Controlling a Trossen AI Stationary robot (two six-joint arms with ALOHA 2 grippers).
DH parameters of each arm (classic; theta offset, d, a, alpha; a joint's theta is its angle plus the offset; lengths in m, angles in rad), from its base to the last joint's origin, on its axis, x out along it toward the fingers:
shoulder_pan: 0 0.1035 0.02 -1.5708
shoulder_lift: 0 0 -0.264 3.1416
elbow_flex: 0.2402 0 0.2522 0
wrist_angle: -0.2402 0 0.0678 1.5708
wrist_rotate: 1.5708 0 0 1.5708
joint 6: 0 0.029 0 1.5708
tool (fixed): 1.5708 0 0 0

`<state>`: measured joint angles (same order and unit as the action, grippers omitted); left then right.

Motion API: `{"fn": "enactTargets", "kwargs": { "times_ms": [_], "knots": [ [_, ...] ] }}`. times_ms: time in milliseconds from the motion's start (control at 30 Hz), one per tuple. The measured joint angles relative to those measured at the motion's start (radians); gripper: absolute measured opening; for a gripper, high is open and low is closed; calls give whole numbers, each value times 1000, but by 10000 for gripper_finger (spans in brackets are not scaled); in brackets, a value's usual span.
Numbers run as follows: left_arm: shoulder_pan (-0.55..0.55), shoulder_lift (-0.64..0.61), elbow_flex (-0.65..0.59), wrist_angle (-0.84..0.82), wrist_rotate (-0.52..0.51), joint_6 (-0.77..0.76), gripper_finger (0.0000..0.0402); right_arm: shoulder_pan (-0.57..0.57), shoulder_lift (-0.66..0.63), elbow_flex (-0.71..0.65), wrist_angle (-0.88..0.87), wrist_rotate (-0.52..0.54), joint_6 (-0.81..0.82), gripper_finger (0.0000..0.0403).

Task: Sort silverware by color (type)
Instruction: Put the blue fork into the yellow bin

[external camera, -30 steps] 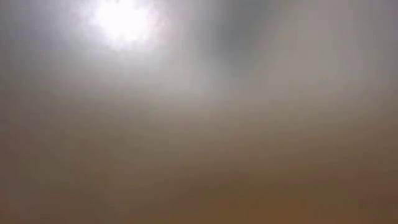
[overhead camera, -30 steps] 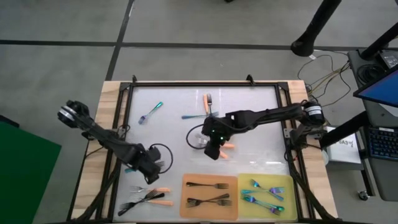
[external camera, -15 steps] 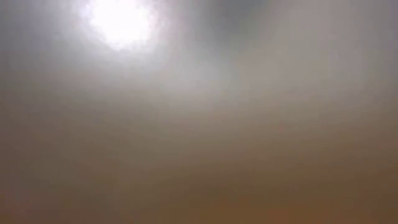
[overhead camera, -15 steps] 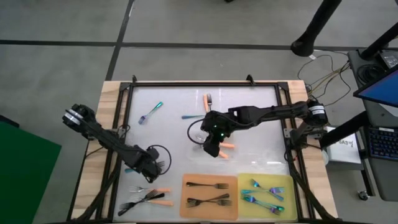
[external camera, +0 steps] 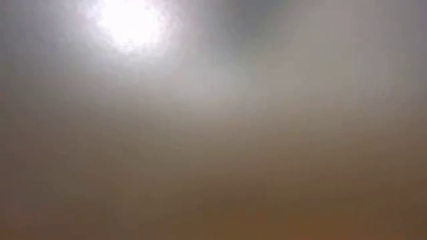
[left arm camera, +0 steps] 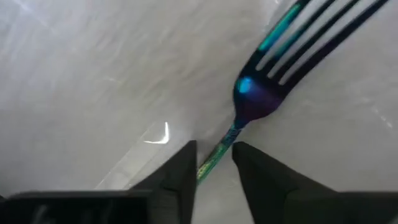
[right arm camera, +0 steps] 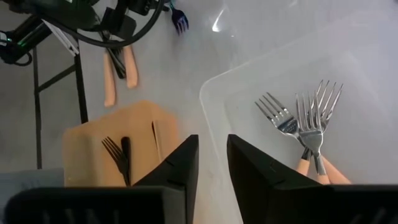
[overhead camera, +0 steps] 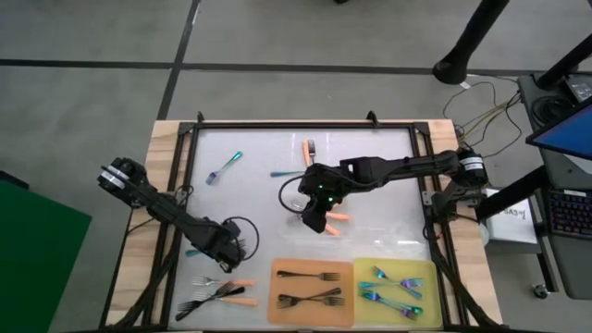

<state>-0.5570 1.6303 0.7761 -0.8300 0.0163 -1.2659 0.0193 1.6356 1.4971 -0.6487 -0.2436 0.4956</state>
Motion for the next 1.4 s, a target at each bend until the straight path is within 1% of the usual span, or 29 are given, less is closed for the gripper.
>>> {"fn": "enactTargets", "kwargs": {
  "times_ms": [133,167,233,333,467,533,633,667,767,833,967,1067,1133,1233,1333,1400],
  "knots": [
    [7,-1,0,17,5,-7,24,0,-2,0,0,0,1,73],
    [10,-2,0,18,8,-21,13,0,-3,0,0,0,1,73],
    [12,-3,0,17,10,-52,10,0,-10,0,-1,0,1,75],
    [12,-4,10,2,8,-60,7,0,-32,0,-1,0,1,74],
    [15,-42,29,-20,-9,-63,4,0,-73,0,2,1,-9,69],
    [16,-69,39,-33,-71,-81,3,0,-92,0,4,8,-28,68],
    [19,-130,52,-42,-153,-154,2,0,-116,0,4,20,-54,68],
    [19,-145,56,-45,-178,-183,2,0,-120,0,5,44,-64,68],
    [19,-197,87,-46,-296,-248,1,1,-125,0,4,136,-102,68],
    [19,-218,115,-36,-379,-273,1,0,-125,0,4,158,-112,72],
    [23,-230,195,-13,-530,-254,1,0,-126,0,9,161,-115,92],
    [28,-218,266,-17,-612,-192,1,0,-126,0,18,159,-112,111],
    [33,-206,314,-16,-666,-150,0,0,-125,0,38,161,-89,124],
    [51,-185,377,-26,-725,-105,0,0,-116,0,86,175,4,138],
    [86,-169,411,-37,-735,-102,0,0,-98,0,154,194,131,143],
    [108,-163,426,-39,-743,-101,0,0,-87,-1,204,195,157,143]
  ]
}}
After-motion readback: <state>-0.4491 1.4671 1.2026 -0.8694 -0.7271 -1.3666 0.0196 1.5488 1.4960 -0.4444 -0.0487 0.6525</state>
